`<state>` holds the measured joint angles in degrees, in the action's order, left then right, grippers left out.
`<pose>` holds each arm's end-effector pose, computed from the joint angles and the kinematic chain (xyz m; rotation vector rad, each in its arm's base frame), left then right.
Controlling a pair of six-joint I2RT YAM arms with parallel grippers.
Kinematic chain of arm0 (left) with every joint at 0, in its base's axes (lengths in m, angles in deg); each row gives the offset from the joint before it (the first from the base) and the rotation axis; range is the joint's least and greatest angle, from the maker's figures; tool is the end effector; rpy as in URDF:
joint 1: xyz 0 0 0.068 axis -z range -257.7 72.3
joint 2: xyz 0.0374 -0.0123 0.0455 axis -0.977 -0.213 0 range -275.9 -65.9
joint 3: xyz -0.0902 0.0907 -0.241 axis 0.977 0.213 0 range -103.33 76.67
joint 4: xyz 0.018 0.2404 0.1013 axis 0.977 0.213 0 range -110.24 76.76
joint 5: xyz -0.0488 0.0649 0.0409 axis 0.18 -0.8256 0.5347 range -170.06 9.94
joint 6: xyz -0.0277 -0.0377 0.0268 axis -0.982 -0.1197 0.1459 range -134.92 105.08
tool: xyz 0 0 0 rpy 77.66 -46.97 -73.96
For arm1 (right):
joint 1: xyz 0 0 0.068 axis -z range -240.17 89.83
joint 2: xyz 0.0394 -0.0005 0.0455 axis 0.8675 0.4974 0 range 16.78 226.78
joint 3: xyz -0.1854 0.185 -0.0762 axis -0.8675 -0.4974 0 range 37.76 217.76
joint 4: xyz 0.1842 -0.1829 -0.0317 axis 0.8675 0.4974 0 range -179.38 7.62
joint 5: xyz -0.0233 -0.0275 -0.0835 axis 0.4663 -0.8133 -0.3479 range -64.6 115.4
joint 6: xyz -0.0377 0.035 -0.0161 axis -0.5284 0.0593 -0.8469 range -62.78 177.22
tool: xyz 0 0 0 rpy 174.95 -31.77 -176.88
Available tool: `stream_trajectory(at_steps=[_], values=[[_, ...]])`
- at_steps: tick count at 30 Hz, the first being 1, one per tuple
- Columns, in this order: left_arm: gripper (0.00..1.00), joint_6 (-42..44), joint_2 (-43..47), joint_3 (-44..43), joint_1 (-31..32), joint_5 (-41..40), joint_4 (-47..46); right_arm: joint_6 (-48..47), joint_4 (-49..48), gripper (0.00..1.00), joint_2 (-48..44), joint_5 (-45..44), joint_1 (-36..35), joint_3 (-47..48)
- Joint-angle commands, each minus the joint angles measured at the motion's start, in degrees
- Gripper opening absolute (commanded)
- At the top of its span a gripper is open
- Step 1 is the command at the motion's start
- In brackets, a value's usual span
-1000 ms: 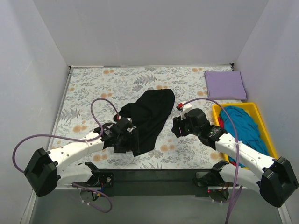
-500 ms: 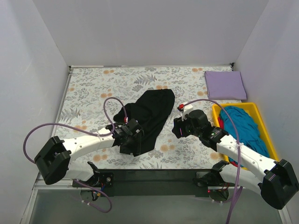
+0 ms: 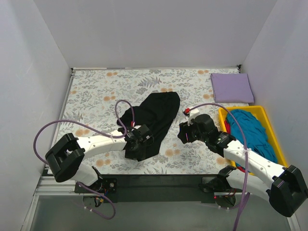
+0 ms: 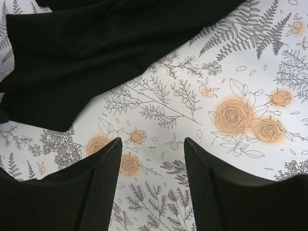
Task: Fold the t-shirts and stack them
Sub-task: Flatten the tshirt out
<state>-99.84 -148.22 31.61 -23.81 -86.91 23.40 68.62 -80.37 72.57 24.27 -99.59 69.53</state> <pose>0.1410 -0.1860 0.1665 -0.8080 2.8580 -0.1586 0.1641 0.1340 0.2272 -0.5185 2.1262 0.4901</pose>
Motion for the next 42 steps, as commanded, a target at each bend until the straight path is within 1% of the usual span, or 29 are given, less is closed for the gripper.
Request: stream_trajectory(at_steps=[1, 7, 10, 14, 15, 17, 18, 20, 21, 24, 25, 28, 30, 33, 37, 38, 40, 42], values=[[0.47, -1.2, -1.1, -2.5, 1.7, -3.9, 0.7, 0.0, -1.3, 0.61, -1.1, 0.2, 0.1, -0.7], [0.47, -1.4, -4.9, -3.5, 3.9, -5.2, 0.9, -0.2, -1.4, 0.61, -0.9, 0.3, 0.1, -0.7], [0.46, -1.6, -5.7, -3.2, 4.1, -5.5, 0.9, -0.3, -1.4, 0.61, -0.5, 0.4, 0.0, -0.5], [0.41, -1.9, -5.7, -2.9, 4.0, -5.9, 0.9, -0.3, -1.4, 0.61, -0.2, 0.6, 0.0, -0.4], [0.35, -2.0, -5.7, -2.9, 4.1, -5.8, 0.8, -0.3, -1.4, 0.61, 0.0, 0.7, 0.0, -0.4], [0.28, -1.7, -6.1, -3.0, 4.1, -5.8, 0.7, -0.4, -1.4, 0.61, 0.4, 0.7, 0.0, -0.4], [0.18, -1.6, -6.2, -2.9, 4.1, -5.8, 0.6, -0.4, -1.4, 0.61, 0.7, 0.8, 0.0, -0.4], [0.02, -1.4, -6.1, -2.8, 4.1, -5.8, 0.3, -0.4, -1.4, 0.61, 1.1, 0.8, 0.1, -0.2], [0.0, -1.0, -6.0, -2.8, 4.1, -6.0, 0.0, -0.4, -1.3, 0.61, 1.3, 0.7, 0.0, -0.2], [0.0, -0.9, -4.1, -3.2, 4.1, -8.4, 0.7, 0.1, -1.5, 0.61, 2.4, 0.7, 0.1, 0.1], [0.0, -0.7, -2.4, -3.8, 4.1, -10.6, 1.3, 0.2, -1.6, 0.62, 2.9, 0.6, 0.1, 0.3], [0.0, 0.9, 0.8, -7.8, 3.7, -14.3, 4.3, -0.1, -2.8, 0.63, 5.8, -0.2, 0.3, 1.7], [0.0, 2.4, 2.0, -12.0, 2.9, -17.0, 6.6, -0.2, -4.2, 0.63, 9.0, 0.2, 1.3, 2.4], [0.0, 6.5, 3.7, -16.6, -0.4, -19.2, 8.0, 0.3, -8.4, 0.62, 13.8, 5.1, 4.5, 4.0], [0.0, 11.4, 6.0, -21.1, -7.2, -19.1, 7.3, 2.0, -15.7, 0.61, 19.3, 10.6, 8.9, 6.4], [0.0, 12.5, 6.3, -21.8, -8.0, -18.9, 7.0, 2.5, -19.0, 0.61, 21.6, 11.6, 10.7, 7.5], [0.0, 14.3, 6.8, -24.4, -9.4, -18.8, 6.3, 3.6, -21.4, 0.61, 24.7, 15.3, 12.3, 9.2], [0.0, 15.7, 6.8, -26.3, -9.8, -19.0, 6.4, 3.7, -23.1, 0.61, 29.6, 17.2, 13.2, 12.4]])
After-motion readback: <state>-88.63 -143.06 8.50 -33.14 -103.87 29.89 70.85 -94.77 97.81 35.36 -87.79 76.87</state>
